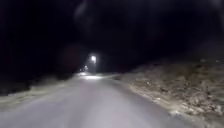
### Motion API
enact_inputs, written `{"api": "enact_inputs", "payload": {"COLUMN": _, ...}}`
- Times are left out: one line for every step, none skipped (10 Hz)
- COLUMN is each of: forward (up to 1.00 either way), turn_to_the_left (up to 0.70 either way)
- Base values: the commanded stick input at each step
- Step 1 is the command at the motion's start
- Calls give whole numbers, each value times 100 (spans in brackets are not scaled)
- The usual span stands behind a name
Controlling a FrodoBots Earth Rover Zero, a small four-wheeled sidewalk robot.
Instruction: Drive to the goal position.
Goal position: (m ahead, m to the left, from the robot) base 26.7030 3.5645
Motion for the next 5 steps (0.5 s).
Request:
{"api": "enact_inputs", "payload": {"forward": 85, "turn_to_the_left": 0}}
{"api": "enact_inputs", "payload": {"forward": 85, "turn_to_the_left": 0}}
{"api": "enact_inputs", "payload": {"forward": 85, "turn_to_the_left": 31}}
{"api": "enact_inputs", "payload": {"forward": 85, "turn_to_the_left": 31}}
{"api": "enact_inputs", "payload": {"forward": 85, "turn_to_the_left": 0}}
